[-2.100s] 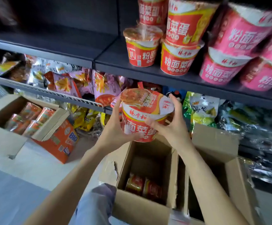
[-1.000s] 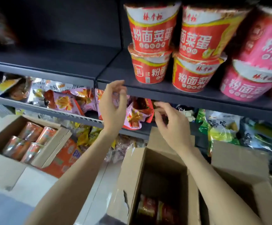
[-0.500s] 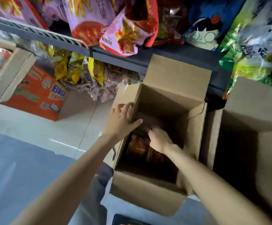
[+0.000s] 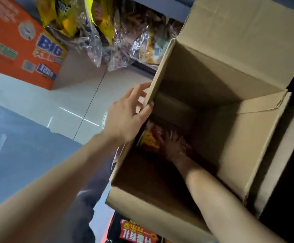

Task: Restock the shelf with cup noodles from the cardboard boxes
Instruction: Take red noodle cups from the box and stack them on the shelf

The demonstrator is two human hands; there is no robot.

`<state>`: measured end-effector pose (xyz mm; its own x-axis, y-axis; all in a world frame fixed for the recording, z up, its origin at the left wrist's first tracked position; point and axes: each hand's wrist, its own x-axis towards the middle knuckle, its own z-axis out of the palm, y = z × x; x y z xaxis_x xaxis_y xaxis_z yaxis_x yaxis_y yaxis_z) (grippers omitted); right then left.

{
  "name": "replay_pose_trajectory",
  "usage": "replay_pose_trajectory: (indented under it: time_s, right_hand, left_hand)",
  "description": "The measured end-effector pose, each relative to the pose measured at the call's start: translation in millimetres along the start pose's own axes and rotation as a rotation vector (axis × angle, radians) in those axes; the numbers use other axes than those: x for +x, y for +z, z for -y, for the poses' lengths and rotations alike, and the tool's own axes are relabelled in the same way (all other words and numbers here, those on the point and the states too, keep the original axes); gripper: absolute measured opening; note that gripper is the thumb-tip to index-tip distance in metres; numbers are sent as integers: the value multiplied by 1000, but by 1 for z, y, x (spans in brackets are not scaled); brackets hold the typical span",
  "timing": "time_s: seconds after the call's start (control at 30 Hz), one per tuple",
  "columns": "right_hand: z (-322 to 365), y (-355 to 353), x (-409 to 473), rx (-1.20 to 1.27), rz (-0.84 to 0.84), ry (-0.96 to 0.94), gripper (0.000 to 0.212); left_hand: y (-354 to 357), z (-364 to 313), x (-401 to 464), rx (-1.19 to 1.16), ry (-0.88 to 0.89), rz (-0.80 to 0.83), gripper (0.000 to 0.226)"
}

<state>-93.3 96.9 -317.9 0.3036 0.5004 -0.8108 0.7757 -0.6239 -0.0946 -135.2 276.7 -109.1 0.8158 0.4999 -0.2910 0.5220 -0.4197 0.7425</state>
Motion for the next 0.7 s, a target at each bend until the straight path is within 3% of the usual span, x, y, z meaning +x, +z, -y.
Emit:
replay_pose_trajectory:
  time_s: [0.13, 0.23, 0.33, 0.47, 0.57, 0.63, 0.7]
  right_hand:
    - [-28, -26, 4, 1, 34, -69, 113]
    - [-48, -50, 9, 112, 44, -82, 121]
    - [-52, -64, 4, 29, 23, -43, 111]
    - [-45, -95, -31, -90, -79, 60, 69]
    - [-39, -129, -79, -2, -240, 100, 55]
    - [-37, -148, -121, 185, -460, 127, 55]
    - [-36, -163, -169, 484, -724, 98, 50]
  left_hand:
    - [3, -2, 0, -18, -29, -11, 47]
    - [1, 0, -2, -7, -36, -4, 46]
    - [1, 1, -1, -9, -28, -14, 44]
    - [1, 1, 1, 11, -14, -29, 44]
    - [-2, 0, 0, 131, -4, -11, 49]
    - [-4, -1, -3, 216, -6, -17, 59]
    - [-9, -9, -16, 146, 23, -82, 79]
